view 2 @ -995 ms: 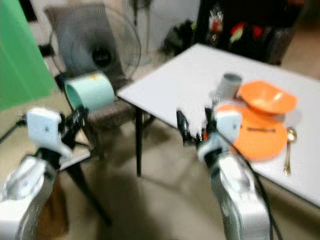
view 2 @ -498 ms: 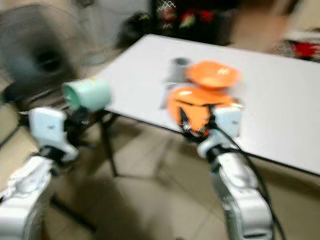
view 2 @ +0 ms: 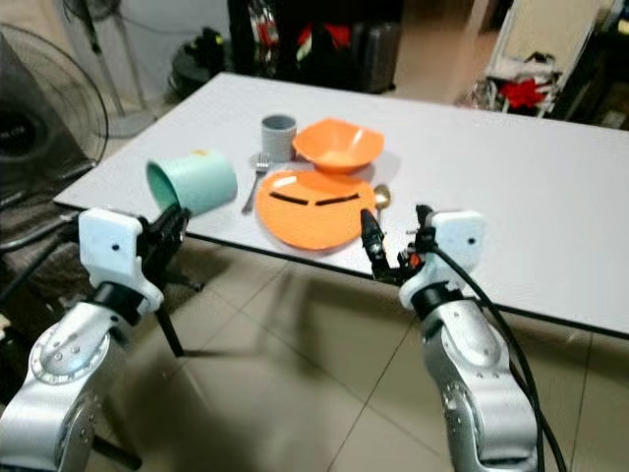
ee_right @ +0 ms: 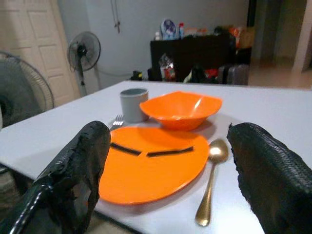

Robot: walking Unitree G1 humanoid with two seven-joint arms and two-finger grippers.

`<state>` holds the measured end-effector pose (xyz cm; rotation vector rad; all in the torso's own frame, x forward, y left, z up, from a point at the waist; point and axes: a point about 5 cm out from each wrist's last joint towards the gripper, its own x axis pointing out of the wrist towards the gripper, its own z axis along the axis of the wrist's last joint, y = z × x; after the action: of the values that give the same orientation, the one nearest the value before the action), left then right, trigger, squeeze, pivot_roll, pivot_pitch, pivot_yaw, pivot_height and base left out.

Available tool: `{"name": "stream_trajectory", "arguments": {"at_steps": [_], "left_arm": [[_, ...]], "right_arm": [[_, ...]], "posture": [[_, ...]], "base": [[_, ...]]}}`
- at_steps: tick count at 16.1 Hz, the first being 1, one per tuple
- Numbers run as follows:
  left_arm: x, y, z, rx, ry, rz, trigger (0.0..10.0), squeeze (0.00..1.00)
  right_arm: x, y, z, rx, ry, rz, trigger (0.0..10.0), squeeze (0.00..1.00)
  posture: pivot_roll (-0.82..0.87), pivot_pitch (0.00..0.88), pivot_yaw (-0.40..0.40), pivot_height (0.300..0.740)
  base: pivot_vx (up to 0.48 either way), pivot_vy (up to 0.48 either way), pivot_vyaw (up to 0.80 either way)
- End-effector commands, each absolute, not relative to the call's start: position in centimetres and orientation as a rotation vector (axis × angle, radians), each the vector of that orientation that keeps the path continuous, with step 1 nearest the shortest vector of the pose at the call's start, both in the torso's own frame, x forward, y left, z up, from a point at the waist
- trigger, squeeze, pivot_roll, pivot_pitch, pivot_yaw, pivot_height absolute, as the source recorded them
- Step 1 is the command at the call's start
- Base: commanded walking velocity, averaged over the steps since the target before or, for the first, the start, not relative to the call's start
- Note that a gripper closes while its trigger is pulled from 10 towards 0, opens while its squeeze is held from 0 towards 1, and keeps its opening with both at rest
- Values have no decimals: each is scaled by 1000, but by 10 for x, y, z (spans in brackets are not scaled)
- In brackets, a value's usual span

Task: Setting the table

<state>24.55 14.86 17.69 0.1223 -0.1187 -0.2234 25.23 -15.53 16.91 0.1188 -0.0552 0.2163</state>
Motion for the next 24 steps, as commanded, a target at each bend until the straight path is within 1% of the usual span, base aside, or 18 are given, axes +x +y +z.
{"name": "stream_trajectory", "arguments": {"at_steps": [1, 6, 7, 9, 15, 19, 24], "left_arm": [[246, 149, 179, 134, -128, -228, 10000, 0], [248, 148, 177, 137, -129, -240, 10000, 0], [249, 148, 176, 140, -130, -240, 10000, 0], [252, 151, 175, 122, -122, -204, 10000, 0], [256, 148, 176, 116, -149, -238, 10000, 0], [261, 147, 178, 106, -153, -245, 10000, 0], [261, 148, 176, 97, -147, -241, 10000, 0]], "right_arm": [[251, -154, 173, 116, -68, 222, 10000, 0], [251, -154, 172, 110, -69, 216, 10000, 0], [251, -155, 172, 109, -66, 212, 10000, 0], [256, -155, 169, 119, -50, 210, 10000, 0], [263, -159, 173, 102, -62, 183, 10000, 0], [265, -158, 174, 95, -58, 183, 10000, 0], [263, -157, 173, 93, -49, 188, 10000, 0]], "posture": [[-74, 0, 38, 740], [-93, 0, 39, 740], [-91, 0, 29, 740], [-79, 0, 23, 740], [-81, 0, 33, 740], [-83, 0, 35, 740], [-85, 0, 31, 740]], "base": [[0, -375, 0], [0, -367, 0], [0, 0, 0], [0, 0, -638], [0, 0, -800], [276, 0, -800], [336, 0, -198]]}}
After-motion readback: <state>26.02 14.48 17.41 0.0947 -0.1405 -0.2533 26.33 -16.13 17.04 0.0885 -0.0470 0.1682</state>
